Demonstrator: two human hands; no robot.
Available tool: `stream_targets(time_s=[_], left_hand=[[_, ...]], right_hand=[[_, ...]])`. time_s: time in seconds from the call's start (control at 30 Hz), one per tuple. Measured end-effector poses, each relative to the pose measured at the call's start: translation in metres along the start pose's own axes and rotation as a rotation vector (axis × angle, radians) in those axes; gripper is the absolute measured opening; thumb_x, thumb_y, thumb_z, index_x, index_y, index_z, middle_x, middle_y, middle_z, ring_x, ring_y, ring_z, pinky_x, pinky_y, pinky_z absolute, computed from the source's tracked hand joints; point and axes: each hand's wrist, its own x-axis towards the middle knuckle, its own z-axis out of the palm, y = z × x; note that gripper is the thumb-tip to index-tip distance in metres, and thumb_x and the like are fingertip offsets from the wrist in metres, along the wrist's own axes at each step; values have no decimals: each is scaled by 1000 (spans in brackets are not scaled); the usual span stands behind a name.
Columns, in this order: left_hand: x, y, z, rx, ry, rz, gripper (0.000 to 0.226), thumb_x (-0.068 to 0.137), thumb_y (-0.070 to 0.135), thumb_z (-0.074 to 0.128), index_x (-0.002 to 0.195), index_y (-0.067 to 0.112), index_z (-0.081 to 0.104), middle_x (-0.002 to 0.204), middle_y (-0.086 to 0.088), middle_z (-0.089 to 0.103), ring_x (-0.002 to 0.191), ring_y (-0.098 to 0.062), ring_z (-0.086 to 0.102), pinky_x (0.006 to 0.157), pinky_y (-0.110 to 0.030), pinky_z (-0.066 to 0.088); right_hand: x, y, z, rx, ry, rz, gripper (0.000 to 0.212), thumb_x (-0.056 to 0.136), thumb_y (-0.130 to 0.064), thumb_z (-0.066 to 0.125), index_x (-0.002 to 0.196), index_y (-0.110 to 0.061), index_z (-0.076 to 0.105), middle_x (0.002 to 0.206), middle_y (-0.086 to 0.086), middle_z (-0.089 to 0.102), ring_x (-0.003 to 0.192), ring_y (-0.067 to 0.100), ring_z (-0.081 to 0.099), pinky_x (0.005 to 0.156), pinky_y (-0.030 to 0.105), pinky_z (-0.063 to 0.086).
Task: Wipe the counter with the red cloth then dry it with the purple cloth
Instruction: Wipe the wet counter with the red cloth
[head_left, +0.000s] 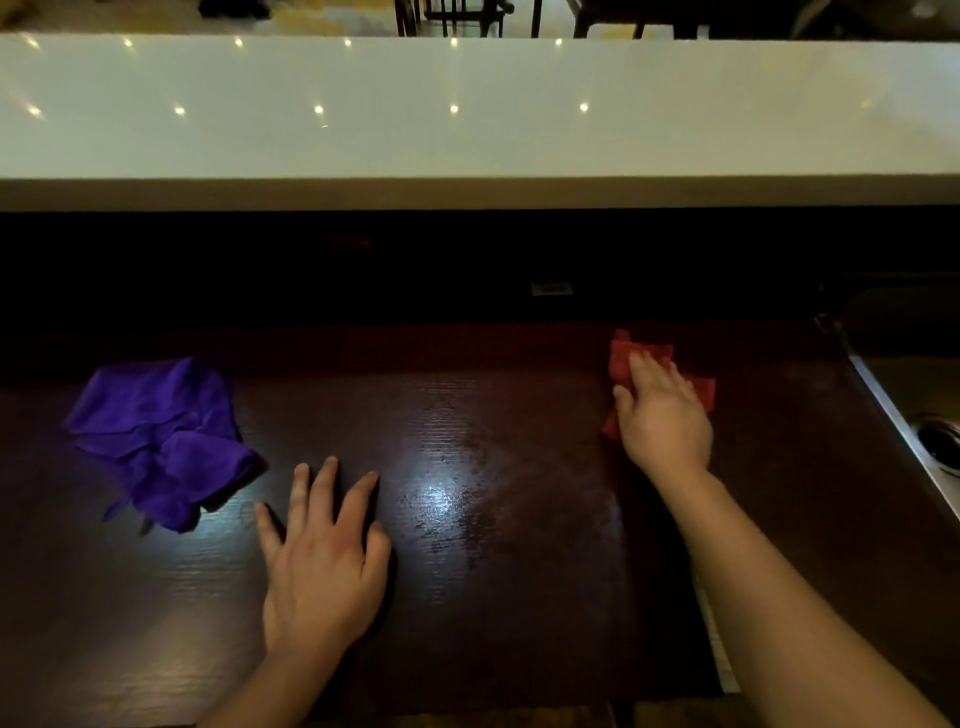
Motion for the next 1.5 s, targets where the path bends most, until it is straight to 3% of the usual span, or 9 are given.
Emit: stream_targets(time_s=[0.2,0.43,0.67,0.8,0.93,1.1,1.2,1.33,1.5], left_hand=[[-1,0,-1,-18,32,8,63,84,43,28,138,19,51,154,-12,38,149,-29,18,115,-65,8],[1,-1,-1,-67,36,-3,65,85,45,26,139,16,48,155,-9,37,149,-27,16,117,-61,2],[1,-2,-2,-31,-11,10,63,86,45,28,138,16,50,154,-12,40,148,-32,21,115,-67,7],[-3,-6,-10,-297,71,-11,62,84,42,27,134,14,51,148,-7,46,145,-23,29,119,-58,-3],[-8,-29,-24,-644,215,12,42,81,32,41,114,12,58,127,-2,54,122,-18,47,113,-58,28],[-7,-99,-34,-357,84,214,49,83,36,44,121,10,62,133,-9,56,122,-27,51,106,-41,39],[-10,-133,-36,-111,33,287,50,83,36,44,123,14,64,137,-8,56,126,-29,52,109,-50,33],[-15,-141,-35,32,-40,294,55,83,42,46,134,24,57,146,1,50,136,-20,42,113,-59,22],[-14,-142,-34,2,7,274,49,85,42,48,130,24,59,144,-3,52,134,-23,42,113,-54,20]], right_hand=[[-35,-101,22,58,-132,-433,54,96,-32,49,147,-21,37,155,1,36,145,26,28,120,38,19],[-146,-87,30,87,-231,-836,51,92,-38,47,142,-29,41,149,-7,46,141,19,38,117,38,27],[-38,-183,51,68,-157,-388,54,98,-34,44,149,-22,31,157,-1,33,147,25,22,121,40,14],[-65,-223,58,72,-192,-500,54,97,-32,47,148,-24,33,157,-2,33,147,26,22,121,40,15],[-121,-221,53,82,-281,-712,51,98,-32,42,148,-29,33,158,-5,30,148,19,20,122,38,14],[-181,-167,39,67,-246,-878,51,92,-44,49,141,-32,44,148,-11,46,139,11,39,116,35,30],[-143,-176,46,76,-158,-703,50,92,-36,56,139,-21,50,144,-2,52,137,21,44,115,42,33],[-62,-224,61,63,-119,-360,55,99,-36,44,149,-18,33,156,1,35,147,24,25,122,38,15],[-53,-271,73,24,-149,-456,55,98,-37,43,149,-21,31,157,2,33,146,26,24,121,41,17]])
